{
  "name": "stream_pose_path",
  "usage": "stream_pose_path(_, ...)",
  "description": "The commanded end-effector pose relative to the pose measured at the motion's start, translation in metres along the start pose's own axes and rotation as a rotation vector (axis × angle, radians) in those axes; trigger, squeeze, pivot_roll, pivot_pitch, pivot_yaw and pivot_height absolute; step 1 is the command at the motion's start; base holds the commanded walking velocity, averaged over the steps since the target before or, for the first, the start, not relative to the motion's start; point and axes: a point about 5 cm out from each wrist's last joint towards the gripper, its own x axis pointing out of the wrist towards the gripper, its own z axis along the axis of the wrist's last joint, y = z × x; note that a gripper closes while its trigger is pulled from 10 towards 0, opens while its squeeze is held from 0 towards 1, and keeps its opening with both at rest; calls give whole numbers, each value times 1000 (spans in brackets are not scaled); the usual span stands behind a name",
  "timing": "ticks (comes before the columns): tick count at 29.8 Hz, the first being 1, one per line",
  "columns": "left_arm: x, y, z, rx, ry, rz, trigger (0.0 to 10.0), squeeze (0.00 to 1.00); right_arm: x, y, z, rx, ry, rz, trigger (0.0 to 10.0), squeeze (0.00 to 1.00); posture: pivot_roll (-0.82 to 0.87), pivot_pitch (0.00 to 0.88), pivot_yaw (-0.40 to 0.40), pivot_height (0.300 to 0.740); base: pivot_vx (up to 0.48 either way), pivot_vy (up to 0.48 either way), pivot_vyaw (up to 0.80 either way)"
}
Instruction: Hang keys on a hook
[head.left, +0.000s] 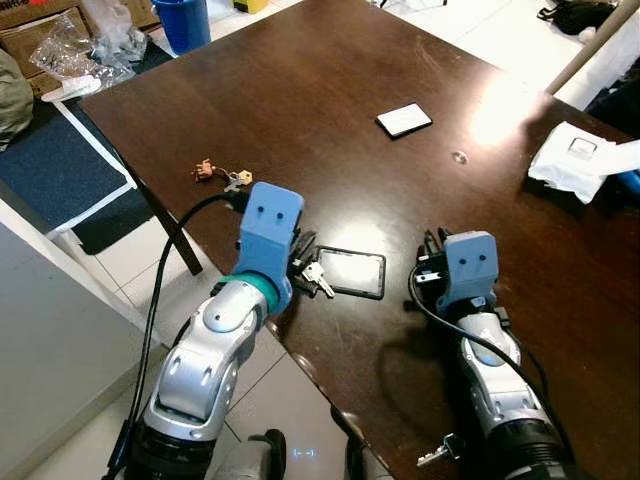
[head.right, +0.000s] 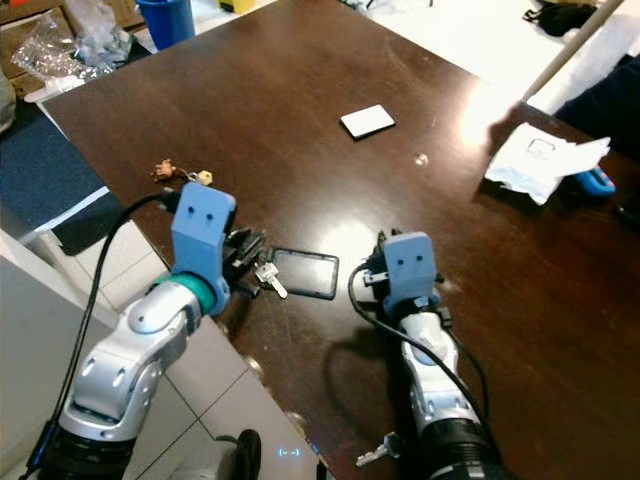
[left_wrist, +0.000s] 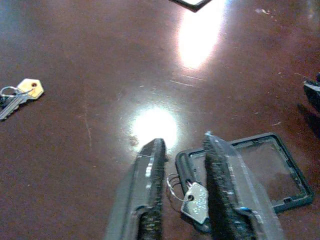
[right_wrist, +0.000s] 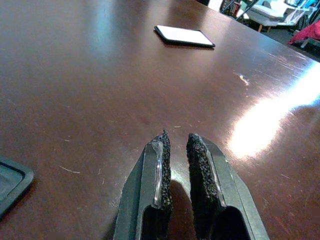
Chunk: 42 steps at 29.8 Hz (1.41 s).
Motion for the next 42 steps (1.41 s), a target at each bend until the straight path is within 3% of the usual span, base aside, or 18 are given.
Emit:
stream_pose_path(1, -1, -12, -22, 13, 72, -52, 10000, 1000, -10, 5, -15, -2, 68, 21, 10000, 0, 13, 187, 127, 740, 0, 0, 0)
stream_pose_path(5, 1, -21, -30, 21, 95, -81, 10000, 1000, -10, 4, -16, -3, 70, 22, 10000, 0, 13, 187, 127, 740, 0, 0, 0)
stream_pose_path(7, 7, -34, -36, 25, 114, -115, 10000, 1000, -12, 4, -16, -5, 73, 24, 10000, 0, 8, 191, 128, 740, 0, 0, 0)
stream_pose_path(13, 13, -41, -45, 50, 144, -113, 10000, 1000, -13, 5, -17, -4, 76, 26, 10000, 0, 3, 199, 130, 740, 0, 0, 0)
stream_pose_path(14, 15, -39, -50, 59, 161, -73, 10000, 0, -14, 5, -18, -4, 78, 26, 10000, 0, 0, 210, 131, 740, 0, 0, 0)
stream_pose_path(22, 17, -27, -58, 76, 185, 47, 10000, 0, -17, 5, -18, -5, 80, 27, 10000, 0, 0, 220, 131, 740, 0, 0, 0)
stream_pose_path(24, 17, -17, -58, 54, 181, 93, 10000, 0, -18, 6, -19, -3, 82, 28, 10000, 0, 5, 223, 130, 740, 0, 0, 0)
stream_pose_path(27, 15, -14, -54, 19, 168, 93, 10000, 0, -18, 6, -19, -2, 82, 30, 10000, 0, 6, 224, 128, 740, 0, 0, 0)
stream_pose_path(30, 5, -8, -37, -131, 62, 21, 10000, 0, -16, 7, -18, 0, 81, 32, 10000, 0, 11, 226, 125, 740, 0, 0, 0)
stream_pose_path(42, -4, -2, -25, -129, -62, 29, 10000, 0, -14, 8, -17, 1, 80, 40, 10000, 0, 15, 224, 114, 740, 0, 0, 0)
